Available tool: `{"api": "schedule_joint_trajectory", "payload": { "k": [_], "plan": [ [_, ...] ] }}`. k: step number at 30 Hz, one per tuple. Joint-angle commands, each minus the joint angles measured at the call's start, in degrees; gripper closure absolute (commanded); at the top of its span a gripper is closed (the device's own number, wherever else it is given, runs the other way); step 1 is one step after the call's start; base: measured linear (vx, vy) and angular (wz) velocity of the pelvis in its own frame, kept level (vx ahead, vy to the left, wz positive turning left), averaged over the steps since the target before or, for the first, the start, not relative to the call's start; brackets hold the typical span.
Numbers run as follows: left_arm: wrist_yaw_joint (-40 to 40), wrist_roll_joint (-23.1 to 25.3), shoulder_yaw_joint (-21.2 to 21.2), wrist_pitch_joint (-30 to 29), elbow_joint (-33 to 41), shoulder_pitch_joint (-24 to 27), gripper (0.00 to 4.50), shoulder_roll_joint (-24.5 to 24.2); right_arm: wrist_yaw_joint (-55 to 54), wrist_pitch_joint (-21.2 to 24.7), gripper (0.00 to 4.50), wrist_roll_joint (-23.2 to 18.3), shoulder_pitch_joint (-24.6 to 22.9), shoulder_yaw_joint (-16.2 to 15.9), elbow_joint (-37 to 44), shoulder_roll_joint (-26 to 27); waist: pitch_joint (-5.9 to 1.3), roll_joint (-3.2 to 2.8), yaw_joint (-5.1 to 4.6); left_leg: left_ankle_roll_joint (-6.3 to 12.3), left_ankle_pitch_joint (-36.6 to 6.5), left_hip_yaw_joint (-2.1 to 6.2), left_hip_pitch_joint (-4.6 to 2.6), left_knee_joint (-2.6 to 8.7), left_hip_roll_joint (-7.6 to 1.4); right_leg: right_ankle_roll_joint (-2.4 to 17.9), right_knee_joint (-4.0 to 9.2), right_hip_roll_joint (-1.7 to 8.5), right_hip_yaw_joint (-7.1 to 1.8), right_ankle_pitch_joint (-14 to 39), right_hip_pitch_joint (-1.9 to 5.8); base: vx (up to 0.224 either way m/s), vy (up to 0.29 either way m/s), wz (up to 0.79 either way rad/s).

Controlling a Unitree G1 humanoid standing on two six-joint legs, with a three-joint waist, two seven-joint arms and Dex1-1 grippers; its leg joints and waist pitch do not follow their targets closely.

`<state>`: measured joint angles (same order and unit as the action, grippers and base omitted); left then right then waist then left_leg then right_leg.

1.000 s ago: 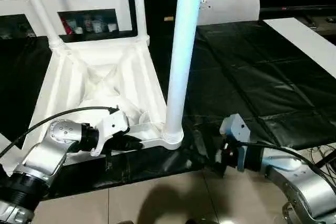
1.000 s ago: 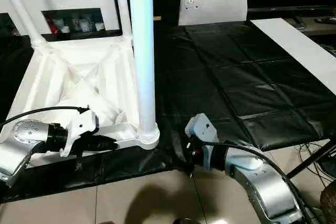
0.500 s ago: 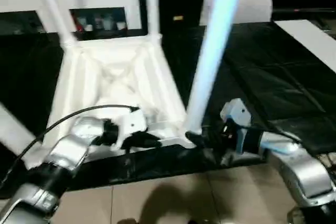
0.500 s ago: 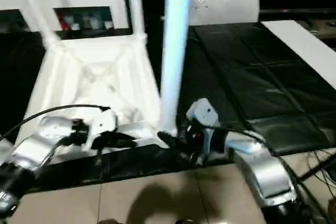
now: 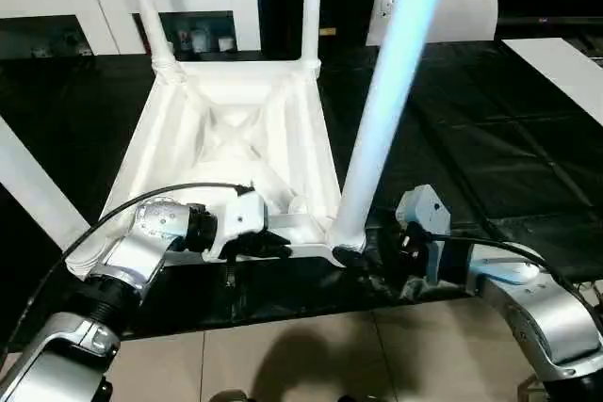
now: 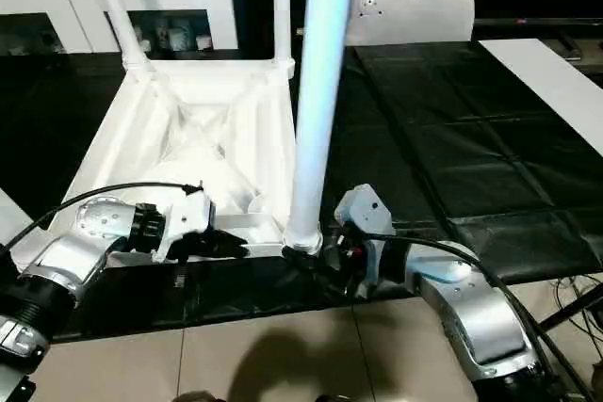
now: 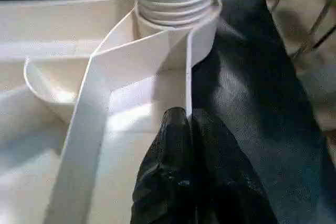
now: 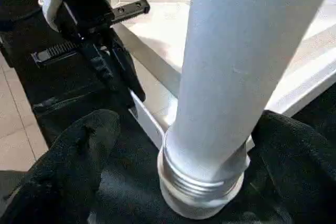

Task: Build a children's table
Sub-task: Rotate leg to tighten

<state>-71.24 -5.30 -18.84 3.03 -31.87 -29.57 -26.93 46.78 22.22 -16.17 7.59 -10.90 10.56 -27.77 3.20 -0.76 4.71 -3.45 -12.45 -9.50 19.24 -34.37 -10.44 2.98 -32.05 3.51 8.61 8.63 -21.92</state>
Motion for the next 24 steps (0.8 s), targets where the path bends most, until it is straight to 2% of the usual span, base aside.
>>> {"api": "schedule_joint_trajectory", "payload": {
  "k": [1,5,6,9,12,18,24],
  "plan": [
    [-0.09,-2.68,2.16,-0.9,2.43,-0.68,4.07,0.16,1.1,0.52,0.0,-0.82,-0.27,0.11,0.9,-0.61,-3.24,0.27,-0.37,3.12,-9.34,1.1,-0.07,4.26,-3.12,1.02,5.11,6.01,-3.98,26.41,2.77,0.0,0.0,0.0],
    [1.65,-0.54,1.59,-0.29,0.55,-1.01,3.66,0.31,1.02,0.37,0.0,-0.47,-0.15,0.08,0.55,-0.7,-3.24,0.16,-0.51,3.41,-9.26,1.09,-0.07,4.26,-3.17,1.41,4.96,5.91,-3.97,25.22,2.74,0.0,0.0,0.0],
    [2.11,-0.32,1.7,-0.64,0.19,-1.22,3.57,0.59,1.0,0.43,0.0,-0.52,-0.11,0.09,0.52,-0.66,-3.37,0.31,-0.45,3.39,-9.23,1.03,-0.08,4.16,-3.07,1.18,5.02,5.97,-3.94,25.75,2.84,0.0,0.0,0.0],
    [2.39,-0.24,1.8,-4.75,1.62,-1.28,3.57,0.92,0.74,0.51,0.0,-0.39,-0.1,0.01,0.58,-0.48,-3.47,0.14,-0.44,3.12,-9.35,1.05,-0.14,4.14,-3.04,0.63,5.19,5.96,-3.8,27.0,2.9,0.0,0.0,0.0],
    [1.24,-0.19,1.1,-6.28,2.3,-1.17,3.57,0.58,0.57,0.41,0.0,-0.19,-0.03,-0.08,0.47,-0.37,-3.4,0.14,-0.48,3.02,-9.68,1.01,-0.21,4.13,-2.99,0.51,5.39,5.92,-3.78,27.4,2.77,0.0,0.0,0.0],
    [1.12,2.09,-0.45,-6.19,2.11,-1.14,3.57,-0.48,0.01,0.16,0.0,0.39,-0.04,-0.13,0.41,-0.25,-3.75,-0.03,-0.56,3.18,-8.54,1.13,-0.04,4.14,-3.15,1.18,4.9,5.92,-3.9,24.52,2.95,0.0,0.0,0.0],
    [1.36,3.98,-1.16,-5.39,1.93,-1.44,3.57,-1.1,-0.42,-0.13,0.0,0.81,-0.03,-0.21,0.21,-0.12,-3.64,-0.1,-0.73,3.02,-9.42,1.09,-0.15,4.11,-3.03,1.19,5.12,5.9,-3.82,25.87,2.91,0.0,0.0,0.0]
  ]
}}
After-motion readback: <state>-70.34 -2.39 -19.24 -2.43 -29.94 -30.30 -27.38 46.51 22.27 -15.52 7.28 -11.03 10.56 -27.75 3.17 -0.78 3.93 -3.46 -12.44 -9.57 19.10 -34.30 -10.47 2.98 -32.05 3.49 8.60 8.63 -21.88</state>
